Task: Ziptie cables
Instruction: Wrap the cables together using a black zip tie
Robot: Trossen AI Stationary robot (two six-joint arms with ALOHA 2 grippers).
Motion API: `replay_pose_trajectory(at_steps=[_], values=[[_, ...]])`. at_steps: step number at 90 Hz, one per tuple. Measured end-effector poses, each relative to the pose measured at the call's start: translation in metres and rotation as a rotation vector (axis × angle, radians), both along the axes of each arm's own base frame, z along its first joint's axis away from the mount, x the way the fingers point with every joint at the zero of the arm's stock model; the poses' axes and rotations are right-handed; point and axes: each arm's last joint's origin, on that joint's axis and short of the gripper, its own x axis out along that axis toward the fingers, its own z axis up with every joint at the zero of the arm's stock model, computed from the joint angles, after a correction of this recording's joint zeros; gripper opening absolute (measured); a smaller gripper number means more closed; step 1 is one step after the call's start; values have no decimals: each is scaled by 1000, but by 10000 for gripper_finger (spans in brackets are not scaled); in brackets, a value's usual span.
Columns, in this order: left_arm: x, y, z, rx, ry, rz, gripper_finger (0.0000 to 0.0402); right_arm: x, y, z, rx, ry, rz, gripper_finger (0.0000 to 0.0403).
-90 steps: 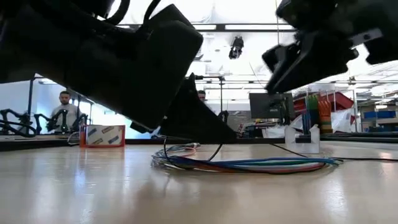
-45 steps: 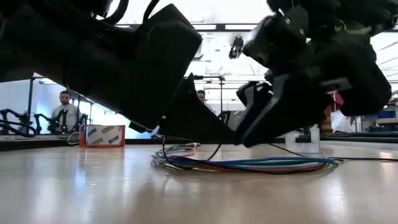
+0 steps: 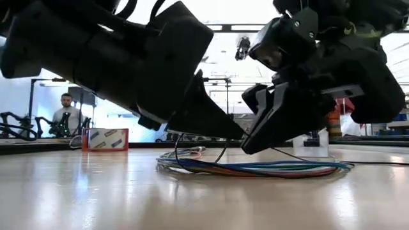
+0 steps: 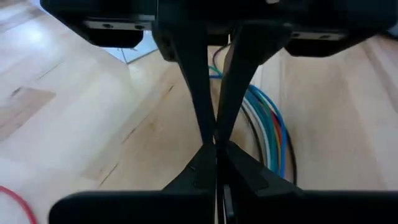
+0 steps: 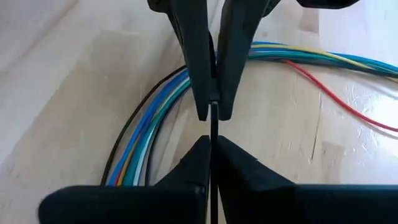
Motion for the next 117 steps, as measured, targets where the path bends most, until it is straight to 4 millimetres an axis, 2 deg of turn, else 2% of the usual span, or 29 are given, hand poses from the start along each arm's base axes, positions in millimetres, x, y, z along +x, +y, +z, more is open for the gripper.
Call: replay_pose_trajectory(at_steps=[28,51,64,84,98,107,117], values=[[-1,0,-1,-5,7,3,0,-7,-3,6,-55,54,-6,1],[-4,-6,-1,-27,5,3,0,-20,-9,31,-126,79,-16,0],[-11,-14,-4,-58,32,-9,0,-29,-12,37,-150,115,-13,1],[-21,-24,-8,-95,61,-12,0,-36,-14,35,-163,139,-12,1],[-21,-24,-9,-90,64,-13,0,-34,-14,32,-151,121,-12,1],[-19,-22,-9,-85,66,-9,0,-32,-12,32,-124,113,9,18],[-18,-20,-9,-74,67,-9,0,-29,-7,28,-44,124,50,69]])
